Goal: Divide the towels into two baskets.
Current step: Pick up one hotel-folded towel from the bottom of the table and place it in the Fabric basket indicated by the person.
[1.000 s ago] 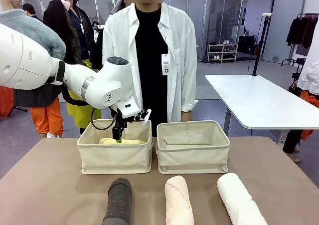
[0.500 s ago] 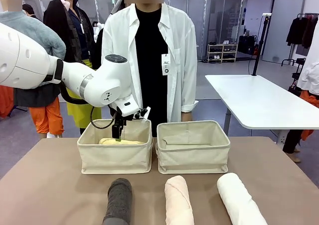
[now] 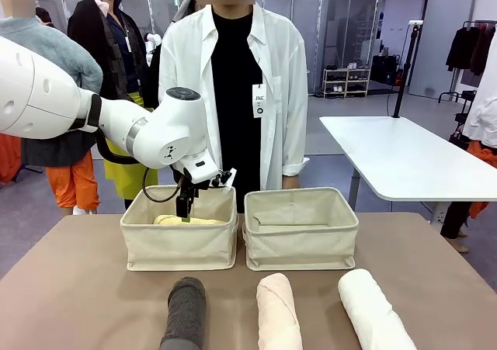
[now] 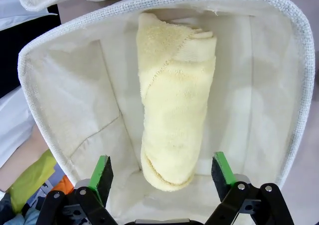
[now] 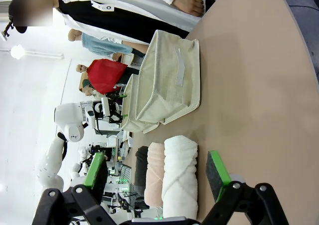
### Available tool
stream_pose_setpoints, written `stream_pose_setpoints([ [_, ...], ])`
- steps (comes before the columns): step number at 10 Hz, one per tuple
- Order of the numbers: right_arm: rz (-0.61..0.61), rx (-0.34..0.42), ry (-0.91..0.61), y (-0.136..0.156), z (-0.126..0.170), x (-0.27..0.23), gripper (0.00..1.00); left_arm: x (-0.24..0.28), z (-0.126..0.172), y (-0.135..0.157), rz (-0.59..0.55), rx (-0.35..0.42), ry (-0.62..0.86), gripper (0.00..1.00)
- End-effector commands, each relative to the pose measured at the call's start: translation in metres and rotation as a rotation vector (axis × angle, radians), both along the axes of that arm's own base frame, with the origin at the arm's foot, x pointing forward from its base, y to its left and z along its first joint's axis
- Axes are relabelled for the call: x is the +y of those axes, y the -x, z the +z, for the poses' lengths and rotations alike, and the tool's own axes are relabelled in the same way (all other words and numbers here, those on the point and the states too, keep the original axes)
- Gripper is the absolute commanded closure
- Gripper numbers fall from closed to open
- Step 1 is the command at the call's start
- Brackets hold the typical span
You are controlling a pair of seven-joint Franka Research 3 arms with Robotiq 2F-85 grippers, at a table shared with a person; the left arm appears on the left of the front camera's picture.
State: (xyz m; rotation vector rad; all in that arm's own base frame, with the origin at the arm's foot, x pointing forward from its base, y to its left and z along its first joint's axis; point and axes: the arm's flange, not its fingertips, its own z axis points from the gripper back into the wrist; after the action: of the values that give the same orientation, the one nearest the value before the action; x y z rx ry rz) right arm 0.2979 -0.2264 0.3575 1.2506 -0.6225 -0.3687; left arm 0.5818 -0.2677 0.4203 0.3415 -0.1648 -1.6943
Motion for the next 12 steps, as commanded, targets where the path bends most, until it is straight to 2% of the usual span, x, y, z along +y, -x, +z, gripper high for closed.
stream_pose_setpoints([
  [1, -0.002, -0.011, -0.005, 0.002, 0.002, -0.001, 0.00, 0.003, 0.002, -0.002, -0.004, -0.005, -0.006, 0.00],
  [3, -0.002, -0.011, -0.005, 0.002, 0.002, -0.001, 0.00, 0.000, 0.000, 0.000, 0.000, 0.000, 0.000, 0.00],
  [4, -0.002, -0.011, -0.005, 0.002, 0.002, -0.001, 0.00, 0.016, 0.024, 0.002, 0.042, -0.004, 0.037, 0.00],
  [6, -0.002, -0.011, -0.005, 0.002, 0.002, -0.001, 0.00, 0.052, 0.066, 0.022, 0.151, 0.058, 0.220, 0.00],
  [8, -0.002, -0.011, -0.005, 0.002, 0.002, -0.001, 0.00, 0.094, 0.088, 0.057, 0.262, 0.197, 0.440, 0.00],
  [10, -0.002, -0.011, -0.005, 0.002, 0.002, -0.001, 0.00, 0.138, 0.095, 0.090, 0.356, 0.342, 0.622, 0.00],
  [12, -0.002, -0.011, -0.005, 0.002, 0.002, -0.001, 0.00, 0.208, 0.090, 0.123, 0.487, 0.504, 0.860, 0.00],
])
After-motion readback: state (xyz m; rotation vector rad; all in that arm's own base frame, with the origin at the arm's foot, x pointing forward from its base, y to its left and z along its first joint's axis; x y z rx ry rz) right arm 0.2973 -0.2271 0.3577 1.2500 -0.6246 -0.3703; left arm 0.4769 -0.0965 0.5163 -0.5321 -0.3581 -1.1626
